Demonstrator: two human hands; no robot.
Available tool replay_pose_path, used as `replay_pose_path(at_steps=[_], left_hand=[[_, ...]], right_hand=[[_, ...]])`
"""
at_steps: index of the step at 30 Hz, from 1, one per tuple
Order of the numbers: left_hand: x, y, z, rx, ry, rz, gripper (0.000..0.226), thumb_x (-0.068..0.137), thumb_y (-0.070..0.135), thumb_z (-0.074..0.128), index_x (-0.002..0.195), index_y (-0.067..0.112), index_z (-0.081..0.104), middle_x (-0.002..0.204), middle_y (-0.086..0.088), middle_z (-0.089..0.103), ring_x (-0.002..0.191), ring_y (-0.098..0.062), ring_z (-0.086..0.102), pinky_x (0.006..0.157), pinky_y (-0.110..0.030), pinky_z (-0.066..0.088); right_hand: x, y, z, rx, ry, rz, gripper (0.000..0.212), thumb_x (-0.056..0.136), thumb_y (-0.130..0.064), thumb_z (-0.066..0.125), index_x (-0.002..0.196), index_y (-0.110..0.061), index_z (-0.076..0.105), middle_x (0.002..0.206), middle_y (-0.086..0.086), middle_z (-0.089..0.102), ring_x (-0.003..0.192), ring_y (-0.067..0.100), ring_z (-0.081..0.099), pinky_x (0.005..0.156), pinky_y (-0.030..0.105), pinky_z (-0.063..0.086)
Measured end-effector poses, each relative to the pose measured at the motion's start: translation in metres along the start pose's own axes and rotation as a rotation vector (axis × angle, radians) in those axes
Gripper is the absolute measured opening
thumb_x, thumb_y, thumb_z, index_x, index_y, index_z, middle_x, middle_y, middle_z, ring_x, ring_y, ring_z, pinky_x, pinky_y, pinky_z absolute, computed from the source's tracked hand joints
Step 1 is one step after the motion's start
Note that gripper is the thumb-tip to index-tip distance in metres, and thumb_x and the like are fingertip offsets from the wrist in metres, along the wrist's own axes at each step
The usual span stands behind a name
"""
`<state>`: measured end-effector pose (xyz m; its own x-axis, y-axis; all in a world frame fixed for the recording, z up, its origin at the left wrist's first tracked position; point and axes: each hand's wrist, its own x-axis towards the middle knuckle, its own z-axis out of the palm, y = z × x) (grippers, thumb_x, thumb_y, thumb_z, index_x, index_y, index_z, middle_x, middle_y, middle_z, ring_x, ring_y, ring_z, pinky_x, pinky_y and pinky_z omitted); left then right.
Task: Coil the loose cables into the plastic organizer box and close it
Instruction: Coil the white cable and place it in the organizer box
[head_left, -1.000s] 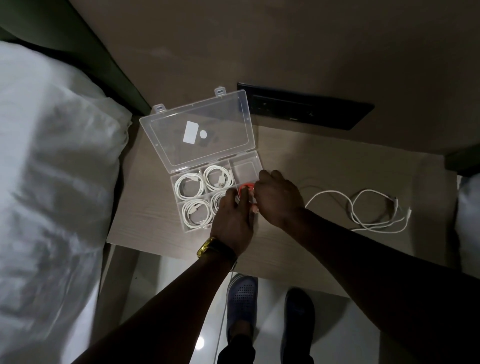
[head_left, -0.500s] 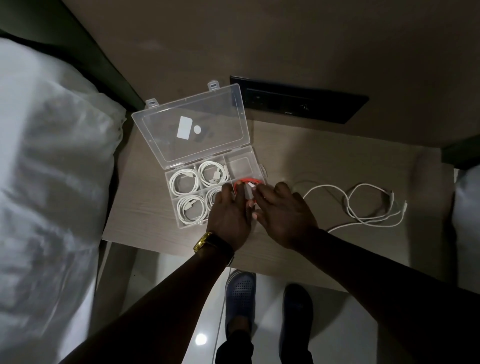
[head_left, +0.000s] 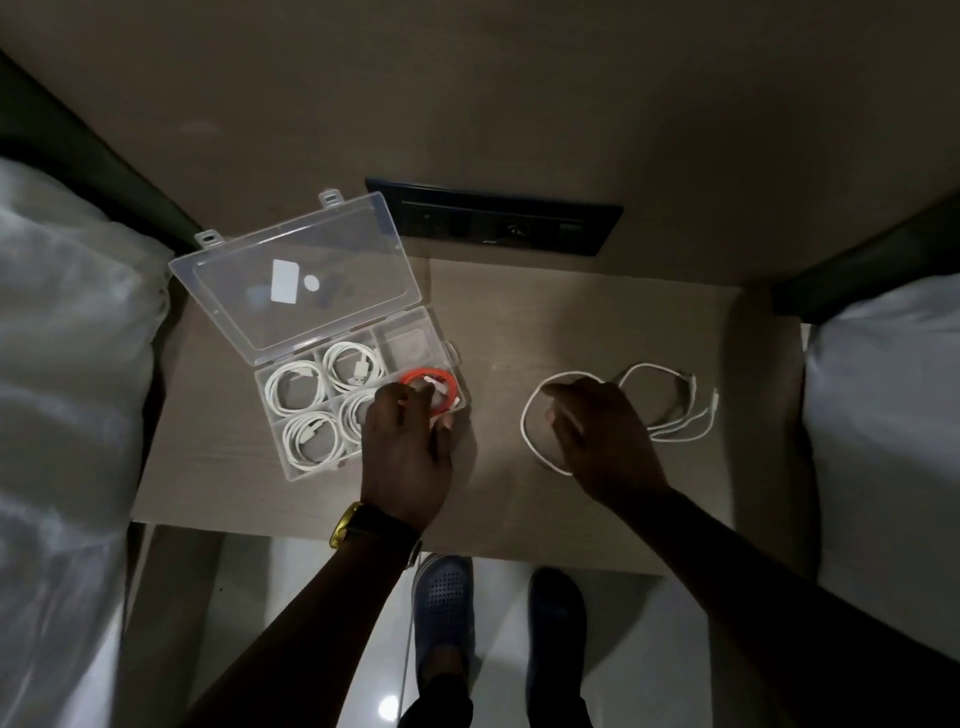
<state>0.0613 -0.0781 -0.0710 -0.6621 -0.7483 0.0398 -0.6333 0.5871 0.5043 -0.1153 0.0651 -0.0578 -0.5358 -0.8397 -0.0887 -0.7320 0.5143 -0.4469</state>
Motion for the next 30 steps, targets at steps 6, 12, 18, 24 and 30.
replay_pose_path(at_steps=[6,12,18,24,30], left_hand=[[-0.016,0.063,0.024,-0.257,-0.128,0.011,0.030,0.088,0.011,0.060,0.118,0.011,0.060,0.110,-0.014,0.057,0.090,-0.032,0.060,0.075,-0.029,0.042],[-0.029,0.105,0.042,-0.314,-0.214,0.016,0.021,0.086,0.010,0.061,0.100,0.026,0.064,0.105,-0.002,0.064,0.088,-0.016,0.057,0.068,-0.021,0.036],[-0.038,0.124,0.054,-0.277,-0.295,0.037,0.014,0.089,0.009,0.059,0.097,0.018,0.067,0.099,-0.003,0.064,0.088,-0.019,0.058,0.068,-0.022,0.037],[-0.032,0.157,0.055,-0.321,-0.313,0.063,0.014,0.092,0.011,0.058,0.100,0.016,0.067,0.100,-0.003,0.063,0.090,-0.022,0.059,0.072,-0.032,0.044],[0.010,0.203,0.025,-0.340,-0.149,0.367,0.040,0.090,0.017,0.063,0.129,0.018,0.057,0.124,-0.004,0.061,0.113,-0.012,0.050,0.094,-0.019,0.036]], right_hand=[[-0.019,0.047,-0.021,0.027,-0.083,0.192,0.018,0.091,-0.014,0.060,0.101,-0.017,0.075,0.104,0.010,0.073,0.094,0.031,0.068,0.079,0.035,0.052],[-0.032,0.098,-0.025,0.237,0.079,0.441,0.019,0.093,-0.007,0.058,0.084,0.001,0.073,0.093,0.023,0.073,0.092,0.038,0.068,0.087,0.039,0.049],[-0.025,0.147,-0.041,0.462,0.101,0.882,0.036,0.100,-0.020,0.052,0.074,-0.002,0.069,0.079,0.023,0.067,0.072,0.026,0.070,0.064,0.029,0.044],[-0.023,0.133,-0.044,0.592,0.331,0.669,0.007,0.083,-0.003,0.070,0.077,-0.006,0.071,0.086,0.017,0.071,0.069,0.021,0.066,0.065,0.036,0.050],[-0.050,0.088,-0.095,0.302,0.179,-0.059,0.013,0.093,-0.033,0.053,0.102,-0.029,0.062,0.096,-0.006,0.072,0.084,0.008,0.065,0.073,0.025,0.051]])
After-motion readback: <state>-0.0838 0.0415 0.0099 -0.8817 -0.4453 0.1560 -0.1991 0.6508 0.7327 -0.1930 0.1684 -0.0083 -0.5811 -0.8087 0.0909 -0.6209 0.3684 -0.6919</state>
